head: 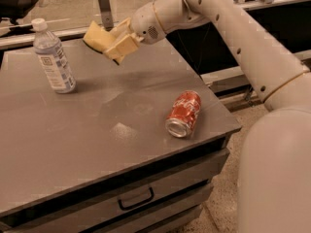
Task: Move sponge near blue plastic bottle
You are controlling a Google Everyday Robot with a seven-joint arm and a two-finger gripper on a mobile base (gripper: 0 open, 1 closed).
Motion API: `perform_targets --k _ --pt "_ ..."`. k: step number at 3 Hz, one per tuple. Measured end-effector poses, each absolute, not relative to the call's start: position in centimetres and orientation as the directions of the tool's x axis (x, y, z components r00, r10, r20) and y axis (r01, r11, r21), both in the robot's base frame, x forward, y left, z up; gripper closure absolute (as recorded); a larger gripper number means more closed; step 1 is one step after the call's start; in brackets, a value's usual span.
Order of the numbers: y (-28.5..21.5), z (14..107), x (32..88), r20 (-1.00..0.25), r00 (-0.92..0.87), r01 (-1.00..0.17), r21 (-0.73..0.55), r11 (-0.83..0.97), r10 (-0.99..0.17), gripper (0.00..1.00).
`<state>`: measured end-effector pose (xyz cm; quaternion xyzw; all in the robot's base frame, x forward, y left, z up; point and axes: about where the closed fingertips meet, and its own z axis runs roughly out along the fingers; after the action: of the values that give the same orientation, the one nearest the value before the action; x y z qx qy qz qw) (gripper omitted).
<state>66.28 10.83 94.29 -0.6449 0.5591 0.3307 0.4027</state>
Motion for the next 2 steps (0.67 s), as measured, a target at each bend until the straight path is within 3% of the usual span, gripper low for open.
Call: perform_targets --k 2 --pt "13.1 92.7 65.3 -0.939 0.174 -0.982 -0.141 -0.129 -0.297 1.0"
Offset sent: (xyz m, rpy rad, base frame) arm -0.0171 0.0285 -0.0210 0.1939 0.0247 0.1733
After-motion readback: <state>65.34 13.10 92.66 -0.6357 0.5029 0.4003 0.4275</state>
